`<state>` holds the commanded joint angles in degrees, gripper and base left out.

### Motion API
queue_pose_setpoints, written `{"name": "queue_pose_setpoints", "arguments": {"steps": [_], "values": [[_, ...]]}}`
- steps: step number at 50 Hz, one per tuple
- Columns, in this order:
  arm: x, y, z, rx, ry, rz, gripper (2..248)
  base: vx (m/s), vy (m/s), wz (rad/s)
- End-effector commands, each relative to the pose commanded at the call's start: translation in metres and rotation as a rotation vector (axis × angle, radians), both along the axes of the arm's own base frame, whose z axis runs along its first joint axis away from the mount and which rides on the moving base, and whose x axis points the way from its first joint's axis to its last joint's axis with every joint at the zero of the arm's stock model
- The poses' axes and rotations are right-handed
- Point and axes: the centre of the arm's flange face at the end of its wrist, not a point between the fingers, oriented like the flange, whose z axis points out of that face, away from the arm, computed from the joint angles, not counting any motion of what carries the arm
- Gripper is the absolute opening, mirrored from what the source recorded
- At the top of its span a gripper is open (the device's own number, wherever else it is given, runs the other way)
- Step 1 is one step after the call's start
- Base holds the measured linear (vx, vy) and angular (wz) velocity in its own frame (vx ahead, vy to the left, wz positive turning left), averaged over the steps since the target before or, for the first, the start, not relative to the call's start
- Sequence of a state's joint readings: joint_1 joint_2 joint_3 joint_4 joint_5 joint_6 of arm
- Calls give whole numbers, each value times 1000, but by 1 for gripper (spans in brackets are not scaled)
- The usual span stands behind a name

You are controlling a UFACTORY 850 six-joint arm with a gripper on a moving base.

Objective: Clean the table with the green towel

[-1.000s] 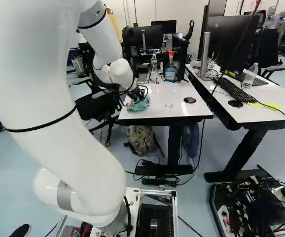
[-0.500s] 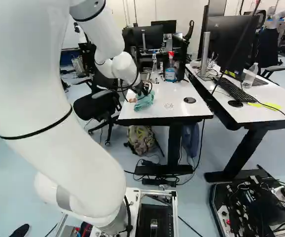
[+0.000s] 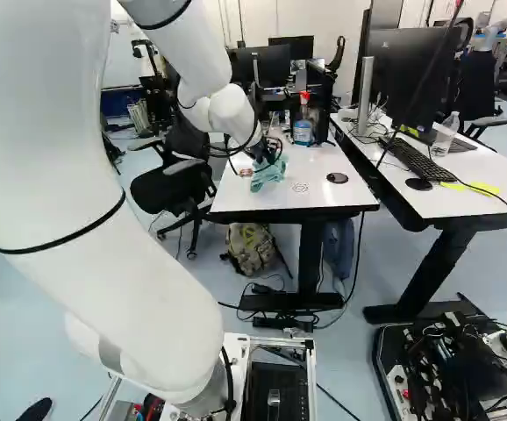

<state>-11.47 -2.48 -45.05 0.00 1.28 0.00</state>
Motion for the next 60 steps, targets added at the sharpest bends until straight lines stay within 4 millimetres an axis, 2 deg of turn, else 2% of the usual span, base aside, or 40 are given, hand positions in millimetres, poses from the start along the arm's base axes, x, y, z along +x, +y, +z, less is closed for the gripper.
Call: {"name": "queue_pose_setpoints", "arguments": {"steps": [44,60], "values": [[-16,-72,0,0,0,-153,48,0,0,0],[-15,-98,-2,1,2,-203,48,0,0,0]]}}
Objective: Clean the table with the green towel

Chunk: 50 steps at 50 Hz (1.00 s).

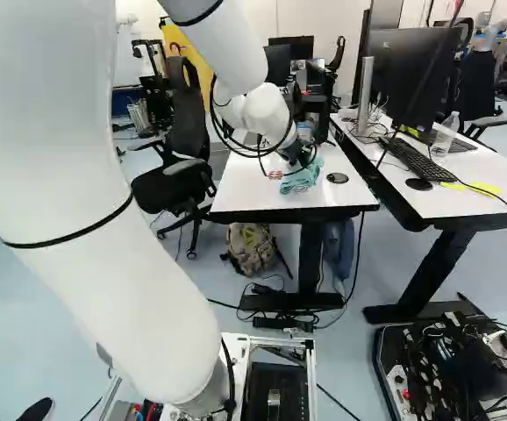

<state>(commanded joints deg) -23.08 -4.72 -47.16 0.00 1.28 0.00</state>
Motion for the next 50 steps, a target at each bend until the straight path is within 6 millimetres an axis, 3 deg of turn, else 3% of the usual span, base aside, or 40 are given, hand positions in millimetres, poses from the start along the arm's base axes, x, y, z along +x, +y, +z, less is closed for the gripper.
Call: {"name": "queue_pose_setpoints", "arguments": {"steps": [41,50], "values": [[14,-11,-48,37,85,-8,48,0,0,0],[14,-11,-48,37,85,-8,48,0,0,0]]}}
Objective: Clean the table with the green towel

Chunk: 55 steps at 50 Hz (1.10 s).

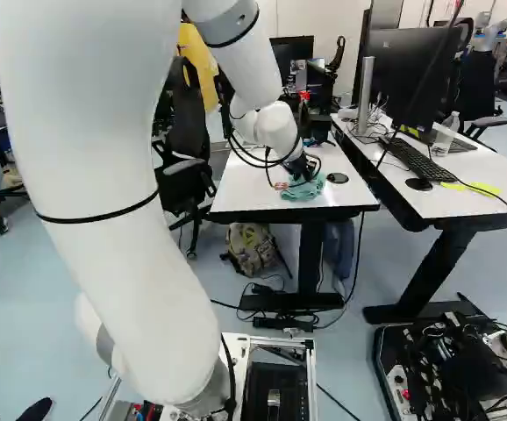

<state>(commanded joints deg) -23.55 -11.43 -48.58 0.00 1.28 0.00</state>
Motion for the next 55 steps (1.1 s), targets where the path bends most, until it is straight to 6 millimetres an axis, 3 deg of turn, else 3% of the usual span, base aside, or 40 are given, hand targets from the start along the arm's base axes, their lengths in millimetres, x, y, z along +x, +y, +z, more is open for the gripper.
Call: {"name": "queue_pose_setpoints", "arguments": {"steps": [55], "values": [[-1,2,-4,31,71,3,48,0,0,0]]}}
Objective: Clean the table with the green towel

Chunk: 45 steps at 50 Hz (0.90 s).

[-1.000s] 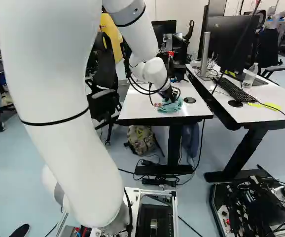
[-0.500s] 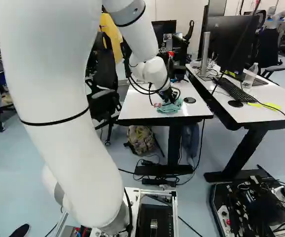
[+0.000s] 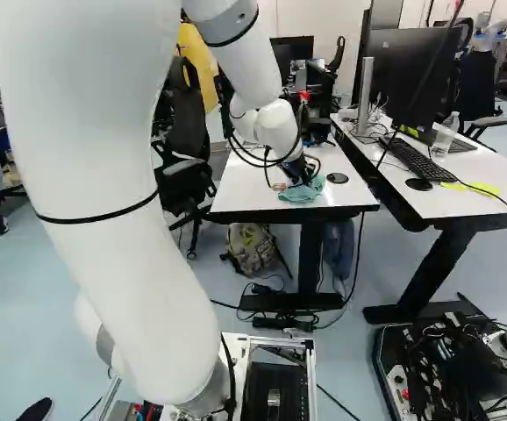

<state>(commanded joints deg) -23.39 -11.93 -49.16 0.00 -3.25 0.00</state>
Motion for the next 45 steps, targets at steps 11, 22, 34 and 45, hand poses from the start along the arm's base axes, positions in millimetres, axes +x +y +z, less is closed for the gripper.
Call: {"name": "queue_pose_setpoints", "arguments": {"steps": [11,22,34,45], "values": [[18,-1,0,-3,-6,12,48,0,0,0],[39,1,-1,-6,-14,30,48,0,0,0],[61,9,-2,-9,-23,57,48,0,0,0],[54,11,-2,-8,-19,57,48,0,0,0]]}}
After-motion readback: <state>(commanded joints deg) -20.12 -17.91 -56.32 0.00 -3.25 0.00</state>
